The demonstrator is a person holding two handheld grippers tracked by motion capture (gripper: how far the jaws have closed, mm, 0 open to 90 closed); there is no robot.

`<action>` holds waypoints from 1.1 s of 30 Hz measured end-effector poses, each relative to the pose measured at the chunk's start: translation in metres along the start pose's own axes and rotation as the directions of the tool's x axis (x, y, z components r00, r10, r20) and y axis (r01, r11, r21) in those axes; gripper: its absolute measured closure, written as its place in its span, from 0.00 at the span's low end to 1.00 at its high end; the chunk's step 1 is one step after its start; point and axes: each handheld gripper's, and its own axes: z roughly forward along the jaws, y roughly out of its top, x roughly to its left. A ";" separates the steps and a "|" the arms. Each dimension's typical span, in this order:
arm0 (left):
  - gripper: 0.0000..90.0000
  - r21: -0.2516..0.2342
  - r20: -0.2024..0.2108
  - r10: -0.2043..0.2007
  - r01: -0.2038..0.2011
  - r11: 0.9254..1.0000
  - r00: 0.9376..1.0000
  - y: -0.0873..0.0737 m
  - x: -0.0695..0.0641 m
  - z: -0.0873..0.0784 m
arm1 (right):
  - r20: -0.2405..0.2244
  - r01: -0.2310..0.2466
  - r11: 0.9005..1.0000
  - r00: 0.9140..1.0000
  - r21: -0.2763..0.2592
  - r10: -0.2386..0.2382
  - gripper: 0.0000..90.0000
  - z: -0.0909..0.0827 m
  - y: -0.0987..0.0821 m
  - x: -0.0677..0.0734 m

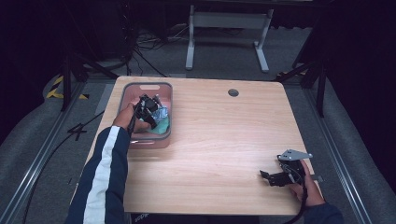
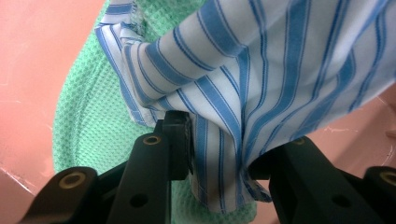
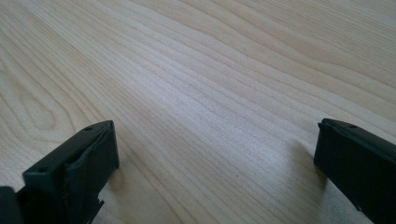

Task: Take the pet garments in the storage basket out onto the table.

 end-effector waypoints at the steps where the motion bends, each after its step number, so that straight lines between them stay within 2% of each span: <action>1: 0.77 -0.003 -0.012 -0.004 0.004 1.000 1.000 0.000 0.000 -0.001 | 0.000 0.000 1.000 1.000 0.000 0.000 0.00 0.000 0.000 0.000; 5: 0.82 -0.021 -0.041 -0.014 0.013 1.000 0.999 -0.002 -0.002 -0.004 | 0.000 0.000 1.000 1.000 0.000 0.000 0.00 0.000 0.000 0.000; 7: 0.82 -0.047 -0.055 -0.025 0.022 0.999 0.998 -0.004 -0.001 -0.009 | 0.000 0.000 1.000 1.000 0.000 0.000 0.00 0.000 0.000 0.000; 11: 0.83 -0.135 -0.055 -0.061 0.053 0.989 0.997 -0.012 0.002 -0.022 | 0.000 0.000 1.000 1.000 0.000 0.000 0.00 0.000 0.000 0.000; 12: 0.83 -0.135 -0.055 -0.061 0.053 0.989 0.997 -0.012 0.002 -0.022 | -0.001 -0.001 1.000 1.000 0.000 0.001 0.00 0.000 0.000 0.000; 13: 0.83 -0.181 -0.046 -0.083 0.073 0.981 0.996 -0.018 0.003 -0.031 | 0.000 0.000 1.000 1.000 0.000 0.000 0.00 0.000 0.000 0.000; 14: 0.83 -0.196 -0.047 -0.085 0.075 0.978 0.995 -0.020 0.004 -0.035 | 0.000 0.000 1.000 1.000 0.000 0.000 0.00 0.000 0.000 0.000; 15: 0.83 -0.222 -0.057 -0.094 0.079 0.972 0.994 -0.023 0.004 -0.039 | 0.000 0.000 1.000 1.000 0.000 0.000 0.00 0.000 0.000 0.000; 16: 0.83 -0.222 -0.057 -0.094 0.079 0.972 0.994 -0.023 0.004 -0.039 | 0.000 0.000 1.000 1.000 0.000 0.000 0.00 0.000 0.000 0.000; 18: 0.83 -0.256 -0.049 -0.099 0.084 0.963 0.994 -0.029 0.004 -0.048 | 0.000 0.000 1.000 1.000 0.000 0.000 0.00 0.000 0.000 0.000; 19: 0.83 -0.288 -0.058 -0.106 0.085 0.954 0.993 -0.034 0.003 -0.056 | 0.000 0.000 1.000 1.000 0.000 0.000 0.00 0.000 0.000 0.000; 21: 0.83 -0.298 -0.053 -0.101 0.081 0.951 0.993 -0.036 0.002 -0.060 | 0.000 0.000 1.000 1.000 0.000 0.000 0.00 0.000 0.000 0.000; 22: 0.83 -0.309 -0.072 -0.100 0.073 0.948 0.992 -0.039 0.000 -0.065 | 0.000 0.000 1.000 1.000 0.000 0.000 0.00 0.000 0.000 0.000; 26: 0.83 -0.362 -0.085 -0.086 0.050 0.931 0.993 -0.044 -0.006 -0.080 | 0.000 0.000 1.000 1.000 0.000 0.000 0.00 0.000 0.000 0.000; 28: 0.83 -0.387 -0.077 -0.074 0.038 0.921 0.994 -0.046 -0.010 -0.086 | 0.000 0.000 1.000 1.000 0.000 0.000 0.00 0.000 0.000 0.000; 31: 0.83 -0.403 -0.088 -0.060 0.020 0.915 0.994 -0.046 -0.015 -0.096 | 0.000 0.000 1.000 1.000 0.000 0.000 0.00 0.000 0.000 0.000; 33: 0.83 -0.409 -0.110 -0.053 0.004 0.913 0.993 -0.044 -0.018 -0.103 | 0.000 0.000 1.000 1.000 0.000 0.000 0.00 0.000 0.000 0.000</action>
